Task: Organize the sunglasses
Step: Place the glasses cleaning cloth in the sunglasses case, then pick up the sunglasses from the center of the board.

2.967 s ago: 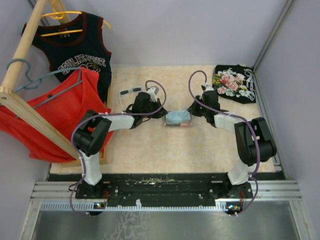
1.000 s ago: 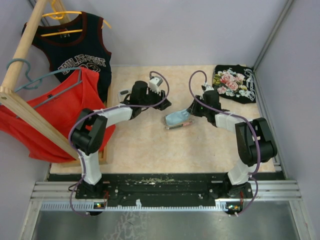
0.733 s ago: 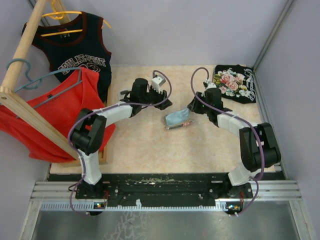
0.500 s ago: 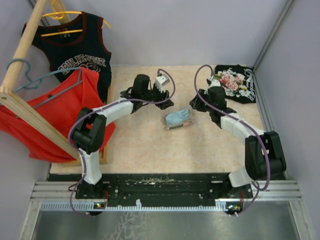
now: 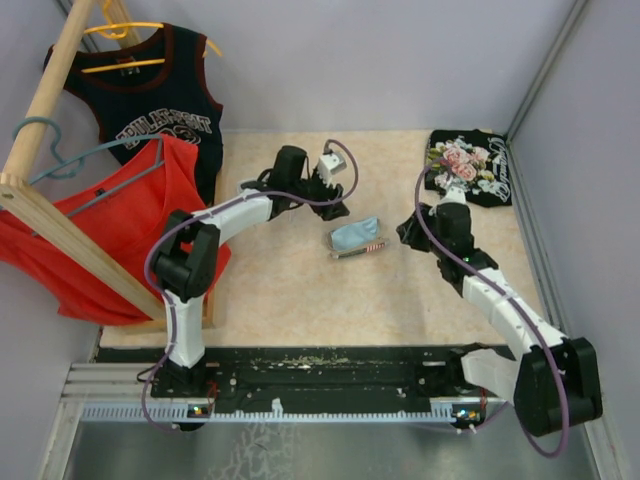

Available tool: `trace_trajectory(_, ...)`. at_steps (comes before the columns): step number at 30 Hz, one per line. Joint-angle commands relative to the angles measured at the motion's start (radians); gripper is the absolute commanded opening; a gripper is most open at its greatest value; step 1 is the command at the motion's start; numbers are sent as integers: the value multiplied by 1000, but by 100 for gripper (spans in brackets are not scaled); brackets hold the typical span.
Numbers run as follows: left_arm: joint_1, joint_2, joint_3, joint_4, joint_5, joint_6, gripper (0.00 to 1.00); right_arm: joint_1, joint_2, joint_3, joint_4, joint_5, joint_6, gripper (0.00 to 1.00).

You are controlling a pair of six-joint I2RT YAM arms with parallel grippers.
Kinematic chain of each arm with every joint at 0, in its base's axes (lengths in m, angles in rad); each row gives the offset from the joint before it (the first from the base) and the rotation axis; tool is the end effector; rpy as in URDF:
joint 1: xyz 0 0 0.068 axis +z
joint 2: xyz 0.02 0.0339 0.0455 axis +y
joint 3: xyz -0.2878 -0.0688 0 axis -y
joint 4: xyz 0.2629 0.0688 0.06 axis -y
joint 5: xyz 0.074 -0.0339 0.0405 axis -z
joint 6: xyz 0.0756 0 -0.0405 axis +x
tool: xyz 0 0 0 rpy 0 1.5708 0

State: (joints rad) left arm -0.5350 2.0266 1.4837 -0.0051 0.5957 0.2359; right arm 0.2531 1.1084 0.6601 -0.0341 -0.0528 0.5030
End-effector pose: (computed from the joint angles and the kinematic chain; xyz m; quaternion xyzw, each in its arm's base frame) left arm 0.4252 -0.3013 0.2163 0.4465 0.7185 -0.3228 0.4245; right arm 0.2768 0.0757 0.2418 0.0930 0.8503 0.2120 0.4727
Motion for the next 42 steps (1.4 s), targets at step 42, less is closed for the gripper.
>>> trace_trajectory(42, 170, 107, 63, -26, -680, -505, 56, -5, -257, -163, -167, -19, 80, 34)
